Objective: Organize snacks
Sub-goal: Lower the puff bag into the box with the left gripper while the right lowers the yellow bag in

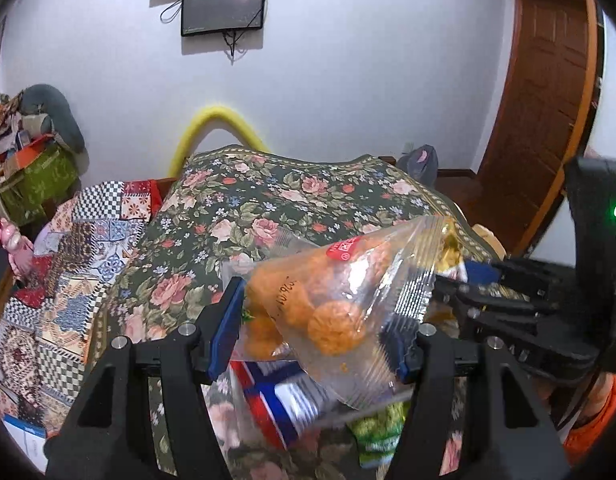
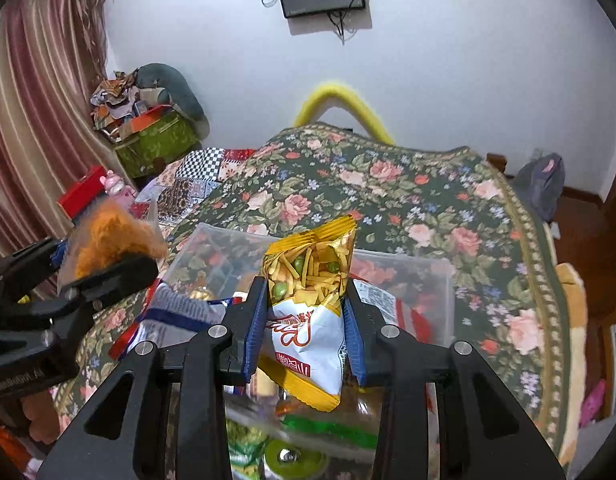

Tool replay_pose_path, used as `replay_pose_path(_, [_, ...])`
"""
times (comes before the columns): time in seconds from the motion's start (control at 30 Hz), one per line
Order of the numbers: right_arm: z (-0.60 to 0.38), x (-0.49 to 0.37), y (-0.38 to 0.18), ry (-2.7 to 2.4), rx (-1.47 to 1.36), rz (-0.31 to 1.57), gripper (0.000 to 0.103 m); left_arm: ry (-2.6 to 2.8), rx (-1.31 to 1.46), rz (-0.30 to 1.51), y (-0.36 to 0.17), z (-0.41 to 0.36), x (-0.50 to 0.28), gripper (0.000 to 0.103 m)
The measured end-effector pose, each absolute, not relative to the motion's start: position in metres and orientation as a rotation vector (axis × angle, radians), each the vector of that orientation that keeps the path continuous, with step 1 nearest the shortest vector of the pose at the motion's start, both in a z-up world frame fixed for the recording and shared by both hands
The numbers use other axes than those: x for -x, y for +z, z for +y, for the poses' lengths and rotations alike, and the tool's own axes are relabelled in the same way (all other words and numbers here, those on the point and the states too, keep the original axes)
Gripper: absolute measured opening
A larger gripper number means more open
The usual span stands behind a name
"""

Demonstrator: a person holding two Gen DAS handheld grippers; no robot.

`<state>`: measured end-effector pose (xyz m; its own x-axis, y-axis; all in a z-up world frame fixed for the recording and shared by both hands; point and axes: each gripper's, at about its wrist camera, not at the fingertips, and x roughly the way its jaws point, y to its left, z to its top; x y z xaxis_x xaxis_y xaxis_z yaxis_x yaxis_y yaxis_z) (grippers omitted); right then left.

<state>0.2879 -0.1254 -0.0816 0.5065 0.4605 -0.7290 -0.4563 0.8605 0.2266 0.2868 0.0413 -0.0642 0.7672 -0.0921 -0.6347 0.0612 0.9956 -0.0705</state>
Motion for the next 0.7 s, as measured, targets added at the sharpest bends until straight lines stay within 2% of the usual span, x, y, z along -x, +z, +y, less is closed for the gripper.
replay_pose_path(0.43, [-0.114, -0.298, -0.1, 0.567, 0.045, 0.913, 0.034, -0.049, 0.051, 0.811, -0.108, 0.042, -0.339, 0.062])
replay_pose_path(0.53, [-0.118, -0.298, -0.099, 0.579, 0.048, 0.915, 0.034, -0.068, 0.05, 0.81, -0.108, 0.042, -0.336, 0.065])
replay_pose_path(0.7, [-0.126, -0.285, -0.086, 0.58, 0.049, 0.886, 0.042, -0.079, 0.011, 0.767, -0.094, 0.035, -0.32, 0.073])
